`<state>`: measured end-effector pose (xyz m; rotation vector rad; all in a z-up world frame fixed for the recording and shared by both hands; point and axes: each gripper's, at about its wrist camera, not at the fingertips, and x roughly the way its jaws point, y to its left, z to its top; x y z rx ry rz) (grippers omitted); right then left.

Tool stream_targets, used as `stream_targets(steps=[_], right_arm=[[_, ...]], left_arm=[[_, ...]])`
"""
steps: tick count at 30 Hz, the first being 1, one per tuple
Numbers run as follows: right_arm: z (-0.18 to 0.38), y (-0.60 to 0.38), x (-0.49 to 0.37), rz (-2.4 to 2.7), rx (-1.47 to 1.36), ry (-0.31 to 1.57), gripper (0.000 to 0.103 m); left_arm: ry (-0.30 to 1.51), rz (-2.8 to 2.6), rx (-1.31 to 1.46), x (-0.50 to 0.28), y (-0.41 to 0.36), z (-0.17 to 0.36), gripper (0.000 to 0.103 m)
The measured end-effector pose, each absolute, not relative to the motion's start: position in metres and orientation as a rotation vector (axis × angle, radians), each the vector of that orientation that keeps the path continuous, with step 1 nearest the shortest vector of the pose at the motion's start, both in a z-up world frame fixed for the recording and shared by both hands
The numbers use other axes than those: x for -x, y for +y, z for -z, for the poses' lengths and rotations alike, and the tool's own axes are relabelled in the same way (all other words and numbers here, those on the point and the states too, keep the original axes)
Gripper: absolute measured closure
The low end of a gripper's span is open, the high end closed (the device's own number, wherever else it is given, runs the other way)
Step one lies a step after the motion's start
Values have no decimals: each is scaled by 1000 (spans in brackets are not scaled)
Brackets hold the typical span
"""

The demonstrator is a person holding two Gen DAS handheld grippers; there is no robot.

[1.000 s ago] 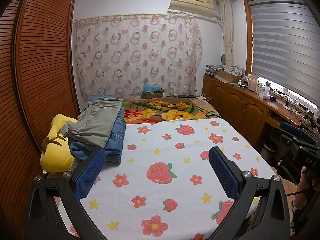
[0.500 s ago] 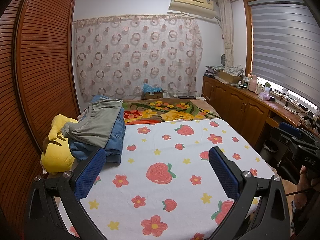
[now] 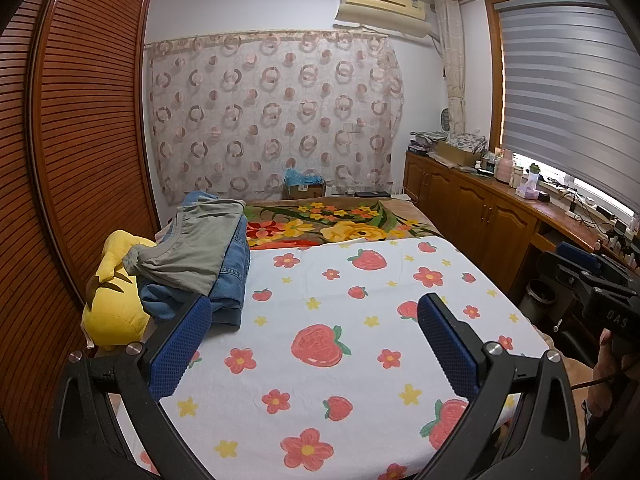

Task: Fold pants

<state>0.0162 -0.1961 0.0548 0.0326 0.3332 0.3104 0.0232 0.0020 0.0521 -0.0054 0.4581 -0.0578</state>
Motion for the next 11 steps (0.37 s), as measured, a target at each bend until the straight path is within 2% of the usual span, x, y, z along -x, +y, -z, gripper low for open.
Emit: stream_targets(steps=[11], right_arm=[[-54, -194, -16, -310, -33, 332, 34]], left_arm=[[457, 57, 5, -23, 2, -52, 0]])
